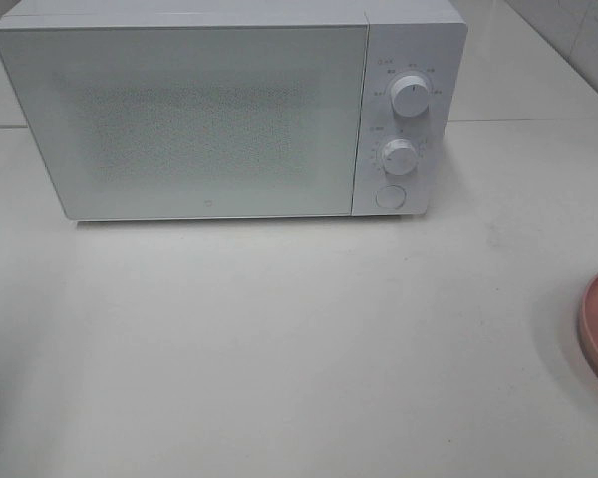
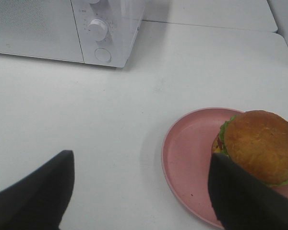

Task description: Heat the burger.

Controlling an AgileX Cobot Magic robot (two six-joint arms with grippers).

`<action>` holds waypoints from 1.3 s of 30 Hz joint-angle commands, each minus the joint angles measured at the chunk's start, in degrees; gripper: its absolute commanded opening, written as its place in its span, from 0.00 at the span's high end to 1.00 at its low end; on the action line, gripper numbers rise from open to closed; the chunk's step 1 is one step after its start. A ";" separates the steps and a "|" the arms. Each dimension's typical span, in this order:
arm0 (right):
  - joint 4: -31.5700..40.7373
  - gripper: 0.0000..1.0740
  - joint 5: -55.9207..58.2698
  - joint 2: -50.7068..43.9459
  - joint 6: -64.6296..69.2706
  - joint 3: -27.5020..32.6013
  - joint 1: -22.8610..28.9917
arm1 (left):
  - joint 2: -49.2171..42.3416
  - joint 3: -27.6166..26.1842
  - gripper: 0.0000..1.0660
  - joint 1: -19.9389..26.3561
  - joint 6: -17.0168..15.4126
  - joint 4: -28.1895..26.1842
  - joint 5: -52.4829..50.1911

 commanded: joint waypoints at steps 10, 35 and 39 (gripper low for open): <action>-0.34 0.29 -0.97 -1.43 -0.40 0.17 -0.46 | -19.54 7.56 0.06 0.00 -1.38 0.11 -1.72; -0.34 0.29 -0.97 -1.43 -0.40 0.17 -0.46 | -47.04 7.56 0.06 4.18 -1.38 -2.01 -1.78; -0.34 0.29 -0.97 -1.43 -0.40 0.17 -0.46 | -46.52 7.56 0.06 4.18 -1.38 -2.12 -1.78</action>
